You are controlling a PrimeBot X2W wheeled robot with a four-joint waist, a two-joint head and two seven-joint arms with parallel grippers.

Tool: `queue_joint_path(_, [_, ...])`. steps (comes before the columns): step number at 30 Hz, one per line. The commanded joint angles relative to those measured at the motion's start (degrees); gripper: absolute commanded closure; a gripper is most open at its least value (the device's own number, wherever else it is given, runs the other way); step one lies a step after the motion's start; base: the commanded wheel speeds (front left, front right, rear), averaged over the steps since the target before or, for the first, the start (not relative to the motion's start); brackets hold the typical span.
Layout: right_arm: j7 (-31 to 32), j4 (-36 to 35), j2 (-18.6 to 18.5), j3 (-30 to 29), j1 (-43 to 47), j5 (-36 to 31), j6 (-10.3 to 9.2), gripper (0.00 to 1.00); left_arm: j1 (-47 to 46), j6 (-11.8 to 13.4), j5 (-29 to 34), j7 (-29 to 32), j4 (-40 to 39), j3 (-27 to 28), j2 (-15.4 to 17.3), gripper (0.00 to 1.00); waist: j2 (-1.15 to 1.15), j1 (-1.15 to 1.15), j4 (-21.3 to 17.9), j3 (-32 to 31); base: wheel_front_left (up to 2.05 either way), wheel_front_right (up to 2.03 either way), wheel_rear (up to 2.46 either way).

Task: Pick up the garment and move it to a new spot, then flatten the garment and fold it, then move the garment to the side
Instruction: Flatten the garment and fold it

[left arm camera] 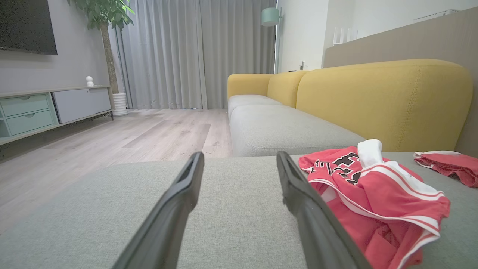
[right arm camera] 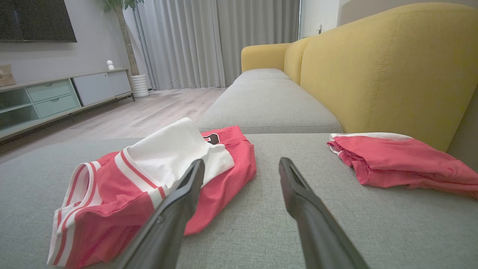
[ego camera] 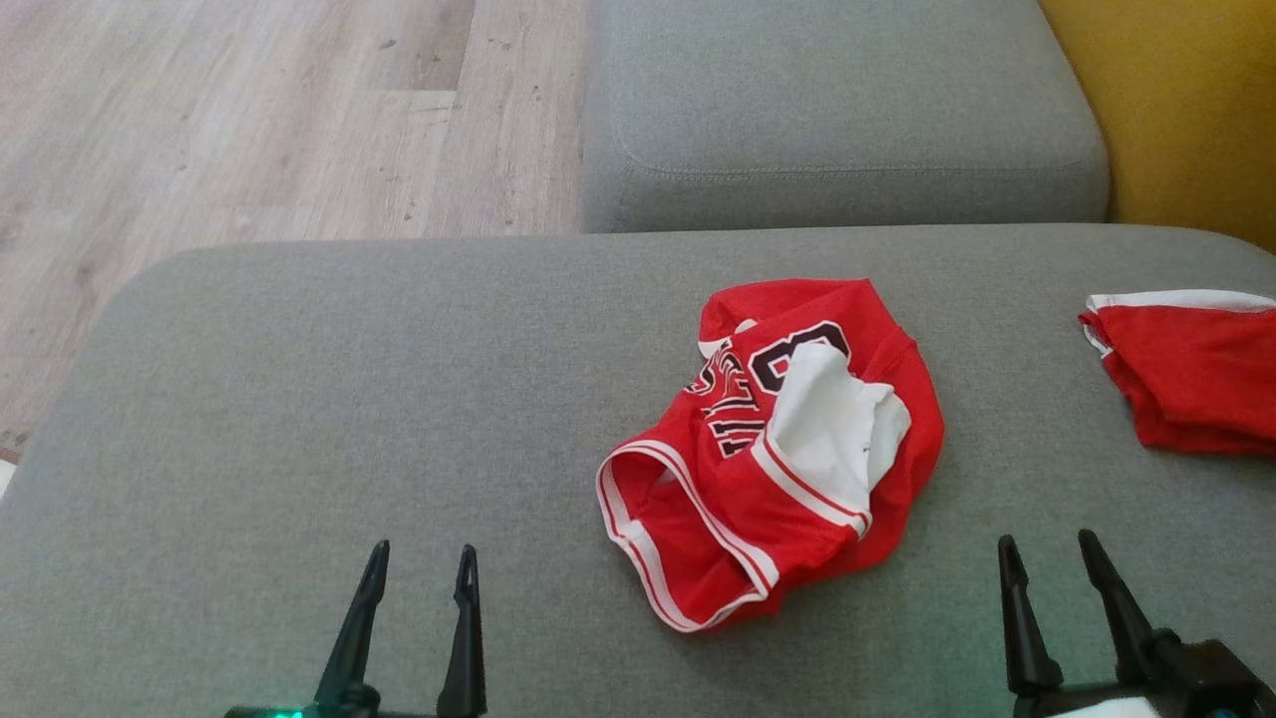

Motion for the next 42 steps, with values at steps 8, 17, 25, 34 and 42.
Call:
queue_joint_path(8, [-0.3, -1.7, -0.4, 1.5, -1.3, -0.1, 0.21, 0.00, -1.7, 0.0, 0.6, -0.5, -1.7, 1.8, -0.8, 0.00, 0.00, 0.00, -0.1, 0.0, 0.00, 0.00, 0.00])
queue_joint_path(17, [-0.3, -1.5, -0.4, 1.6, -1.6, 0.0, 0.21, 0.00, -1.8, 0.2, 0.3, -0.5, -1.4, 1.5, -0.8, 0.00, 0.00, 0.00, -0.2, 0.3, 0.00, 0.00, 0.00])
queue_joint_path(25, [-0.3, -1.7, -0.4, 1.9, -2.3, -0.1, 0.21, 0.00, -4.4, -1.7, -1.3, -0.5, 0.8, -1.7, -0.8, 0.00, 0.00, 0.00, -1.0, 2.2, 0.00, 0.00, 0.00])
queue_joint_path(34, [-0.3, -2.2, -0.4, 3.4, -4.3, -1.1, 0.21, 0.00, -15.1, -6.6, -2.4, -0.5, 7.3, -14.3, -0.8, 0.00, 0.00, 0.00, -5.0, 6.7, 0.00, 0.00, 0.00])
queue_joint_path(42, [-0.3, -2.5, -0.7, 4.4, -7.6, -1.5, 0.21, 0.00, -24.9, -9.3, -1.7, -0.5, 17.3, -24.2, -0.8, 0.00, 0.00, 0.00, -10.1, 11.9, 0.00, 0.00, 0.00])
